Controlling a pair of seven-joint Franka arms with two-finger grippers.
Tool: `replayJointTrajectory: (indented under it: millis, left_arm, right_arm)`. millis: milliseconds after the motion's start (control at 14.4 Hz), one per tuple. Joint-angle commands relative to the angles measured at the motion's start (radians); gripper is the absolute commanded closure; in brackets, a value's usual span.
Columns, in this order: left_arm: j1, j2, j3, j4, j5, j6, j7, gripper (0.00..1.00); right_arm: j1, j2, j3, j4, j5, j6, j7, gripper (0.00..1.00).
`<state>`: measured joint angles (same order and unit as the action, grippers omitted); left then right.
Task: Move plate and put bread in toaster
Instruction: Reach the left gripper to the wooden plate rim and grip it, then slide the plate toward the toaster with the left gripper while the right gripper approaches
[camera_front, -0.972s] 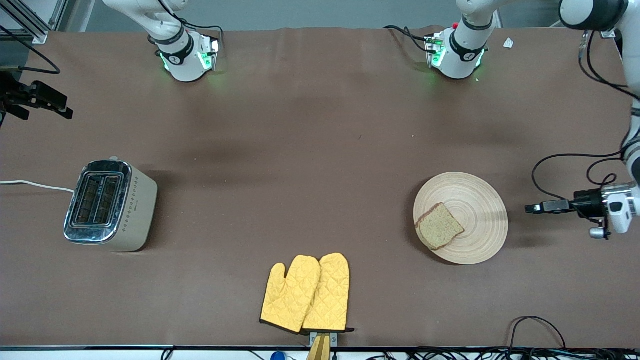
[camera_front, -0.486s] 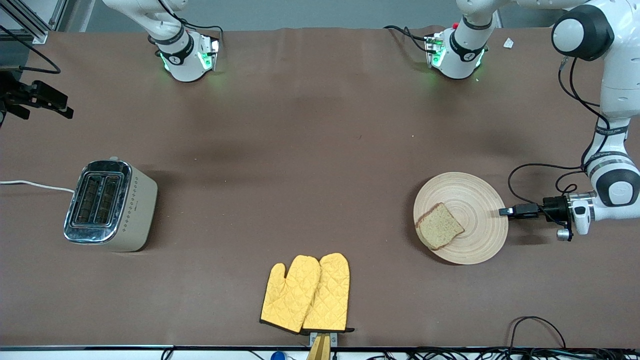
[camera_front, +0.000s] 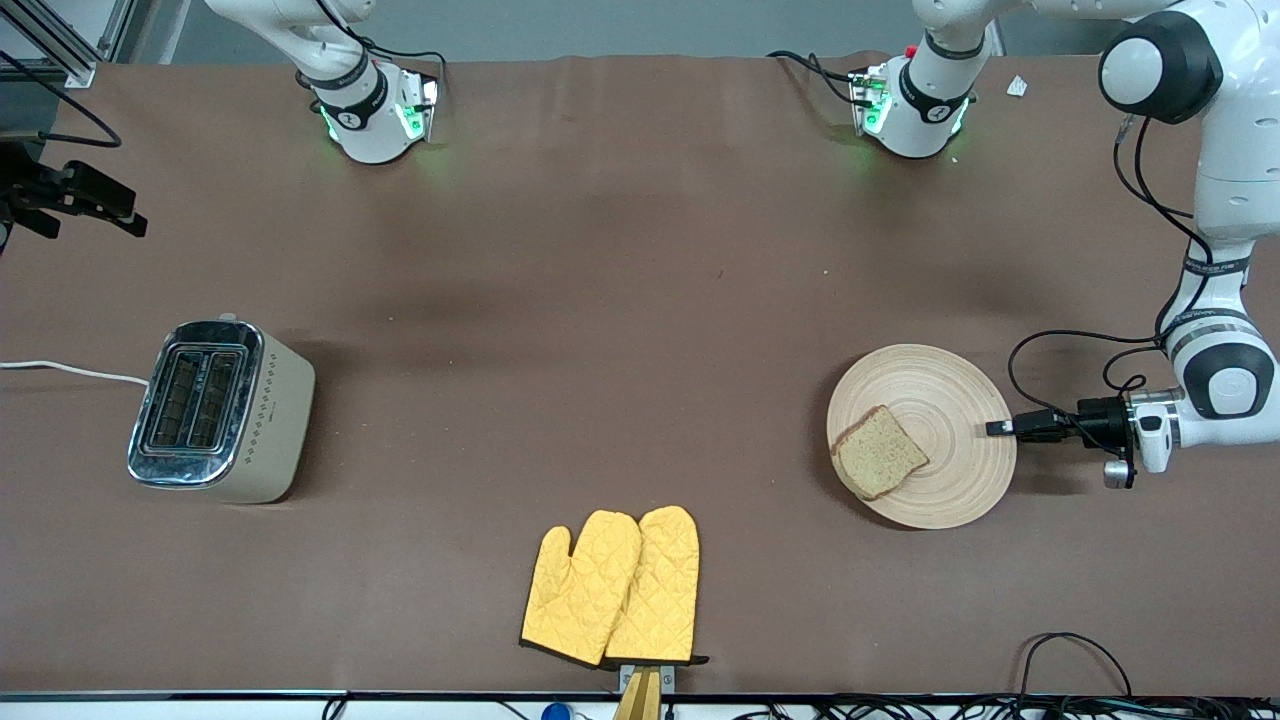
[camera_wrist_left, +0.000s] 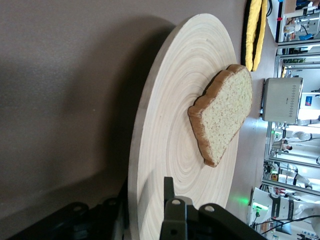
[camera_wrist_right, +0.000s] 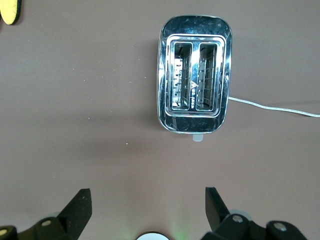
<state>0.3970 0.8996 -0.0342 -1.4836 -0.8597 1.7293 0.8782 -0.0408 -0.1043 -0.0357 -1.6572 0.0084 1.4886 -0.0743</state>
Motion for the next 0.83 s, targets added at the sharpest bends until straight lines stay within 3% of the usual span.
replayJointTrajectory:
  millis: [0,417,764]
  left_arm:
    - [0.000,0.016,-0.001,0.016,-0.015,-0.008,0.053,0.75]
    - [0.002,0.015,-0.053,0.020,-0.012,-0.013,0.073,0.96]
    - [0.005,-0.001,-0.128,0.022,-0.031,-0.013,0.085,0.99]
  right_arm:
    - [0.018,-0.017,-0.004,-0.006,0.012,-0.002,-0.007,0.00]
    - [0.048,-0.014,-0.003,0.033,0.025,0.002,-0.005,0.00]
    - [0.048,-0.008,-0.004,0.036,0.054,-0.001,-0.009,0.00]
